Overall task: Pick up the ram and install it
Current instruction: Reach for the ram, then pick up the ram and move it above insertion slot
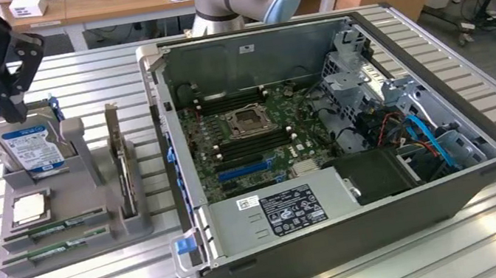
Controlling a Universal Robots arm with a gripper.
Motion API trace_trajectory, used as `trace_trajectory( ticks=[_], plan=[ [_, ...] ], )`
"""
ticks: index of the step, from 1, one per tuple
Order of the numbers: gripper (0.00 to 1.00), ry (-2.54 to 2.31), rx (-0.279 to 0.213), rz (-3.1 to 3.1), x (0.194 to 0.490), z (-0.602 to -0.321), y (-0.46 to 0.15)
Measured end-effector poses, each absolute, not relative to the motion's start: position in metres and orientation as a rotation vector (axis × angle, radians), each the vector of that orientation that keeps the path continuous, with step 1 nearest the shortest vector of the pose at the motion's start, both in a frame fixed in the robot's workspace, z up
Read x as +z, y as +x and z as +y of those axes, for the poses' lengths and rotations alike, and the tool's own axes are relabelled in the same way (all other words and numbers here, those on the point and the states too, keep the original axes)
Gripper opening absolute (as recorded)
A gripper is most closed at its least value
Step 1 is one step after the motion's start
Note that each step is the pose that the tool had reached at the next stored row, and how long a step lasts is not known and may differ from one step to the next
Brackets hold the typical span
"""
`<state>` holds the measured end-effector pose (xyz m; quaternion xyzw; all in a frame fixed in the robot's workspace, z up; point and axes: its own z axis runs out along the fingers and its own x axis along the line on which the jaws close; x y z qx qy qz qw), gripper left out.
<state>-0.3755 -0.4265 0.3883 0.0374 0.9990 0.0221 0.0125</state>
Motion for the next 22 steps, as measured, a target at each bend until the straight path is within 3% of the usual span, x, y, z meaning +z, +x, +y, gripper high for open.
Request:
trace_trajectory(
  ticks=[22],
  plan=[
    [0.10,0.022,0.068,3.117,0.3882,-0.4267,-0.3755]
  ],
)
